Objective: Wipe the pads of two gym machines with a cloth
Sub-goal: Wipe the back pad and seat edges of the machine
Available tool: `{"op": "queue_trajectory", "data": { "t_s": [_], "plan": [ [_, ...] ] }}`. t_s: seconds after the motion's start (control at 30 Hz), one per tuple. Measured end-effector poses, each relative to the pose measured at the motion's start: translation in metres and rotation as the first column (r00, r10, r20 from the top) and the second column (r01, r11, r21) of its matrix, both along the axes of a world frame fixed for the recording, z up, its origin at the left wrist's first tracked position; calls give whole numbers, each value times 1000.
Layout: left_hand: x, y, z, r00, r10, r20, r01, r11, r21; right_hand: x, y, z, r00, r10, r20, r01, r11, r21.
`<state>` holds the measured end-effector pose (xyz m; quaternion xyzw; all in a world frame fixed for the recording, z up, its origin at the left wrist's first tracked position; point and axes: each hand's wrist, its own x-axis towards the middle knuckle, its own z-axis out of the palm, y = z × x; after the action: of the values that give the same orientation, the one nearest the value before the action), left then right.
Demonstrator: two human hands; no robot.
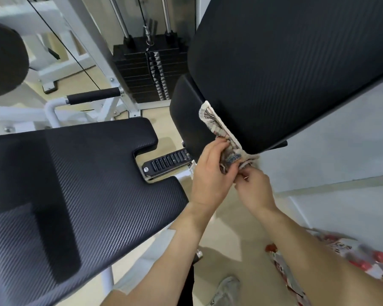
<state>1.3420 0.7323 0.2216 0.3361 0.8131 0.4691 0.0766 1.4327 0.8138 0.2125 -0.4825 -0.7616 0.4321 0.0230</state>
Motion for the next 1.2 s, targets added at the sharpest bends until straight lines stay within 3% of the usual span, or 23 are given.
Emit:
{"op": "queue_trajectory", "data": {
  "t_s": [0.1,0.3,0.43,0.53,0.83,1.03,1.13,1.2],
  "plan": [
    [-15,0,-12,981,-57,-188,46,997,-62,-4,0,-2,998,-68,-12,68,996,-54],
    [-35,12,-14,962,-108,-250,88,992,-88,-5,-3,6,993,-111,-44,107,990,-88],
    [-74,22,-13,970,-38,-241,22,997,-70,-6,-1,5,992,-125,2,125,992,30],
    [-111,32,-5,958,-95,-270,63,990,-125,-11,-1,4,985,-161,54,155,982,109],
    [-171,51,10,973,-107,-206,68,980,-186,-24,-3,3,956,-265,123,246,958,148],
    [-195,75,25,988,142,-65,-151,976,-155,-15,-4,5,977,-197,83,188,976,108],
    [-166,63,23,983,182,-32,-184,970,-159,-13,-6,8,981,-188,54,185,981,67],
    [-118,43,15,992,124,-19,-125,986,-112,-9,-9,9,978,-211,6,211,977,-8]
  ]
}}
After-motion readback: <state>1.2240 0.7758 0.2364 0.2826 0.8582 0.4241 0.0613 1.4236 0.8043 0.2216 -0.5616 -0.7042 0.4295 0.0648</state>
